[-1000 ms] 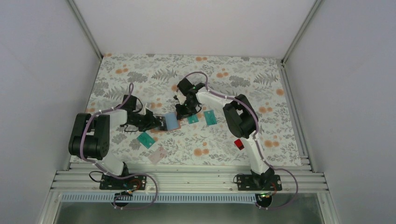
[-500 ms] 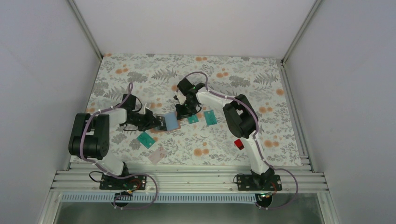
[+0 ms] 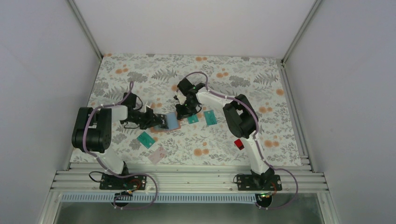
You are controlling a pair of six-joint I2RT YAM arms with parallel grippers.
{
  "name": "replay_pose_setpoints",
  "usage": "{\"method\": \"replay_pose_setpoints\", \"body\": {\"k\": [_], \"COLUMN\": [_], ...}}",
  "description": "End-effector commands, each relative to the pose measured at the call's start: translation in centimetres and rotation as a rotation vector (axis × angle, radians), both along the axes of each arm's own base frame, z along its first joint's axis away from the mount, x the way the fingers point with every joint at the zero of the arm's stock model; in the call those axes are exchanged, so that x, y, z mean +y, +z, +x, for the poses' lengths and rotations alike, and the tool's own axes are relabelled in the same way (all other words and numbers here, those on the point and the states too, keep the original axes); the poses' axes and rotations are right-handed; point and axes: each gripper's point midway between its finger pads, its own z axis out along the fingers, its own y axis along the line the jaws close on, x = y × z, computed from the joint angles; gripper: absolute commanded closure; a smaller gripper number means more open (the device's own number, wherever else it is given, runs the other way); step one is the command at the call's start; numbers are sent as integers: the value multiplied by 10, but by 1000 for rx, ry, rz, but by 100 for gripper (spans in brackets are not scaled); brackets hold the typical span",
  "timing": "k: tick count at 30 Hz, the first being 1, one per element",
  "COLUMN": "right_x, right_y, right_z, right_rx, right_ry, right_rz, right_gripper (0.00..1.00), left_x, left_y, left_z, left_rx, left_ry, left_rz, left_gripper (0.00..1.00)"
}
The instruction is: Put the credit cards into the card holder
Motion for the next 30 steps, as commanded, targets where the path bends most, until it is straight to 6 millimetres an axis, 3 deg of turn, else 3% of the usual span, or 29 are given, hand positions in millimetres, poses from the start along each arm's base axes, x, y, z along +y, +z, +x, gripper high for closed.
{"method": "replay_pose_setpoints", "body": {"k": [1, 15, 30], "right_x": [-23, -25, -26], "right_y": [-53, -55, -59], "right_z": [-19, -24, -24], "right_rx": [61, 81, 81], "right_ry": [9, 9, 13], "right_rz": [-142, -143, -149], "right_gripper": [89, 90, 90], "left_x": [-2, -11, -23], "left_y": [0, 0, -13], "left_z": [8, 11, 2], "left_rx": [-23, -44, -27], "left_ry": [-11, 0, -109], "left_rz": [-14, -51, -50], "left_gripper": [98, 98, 98]}}
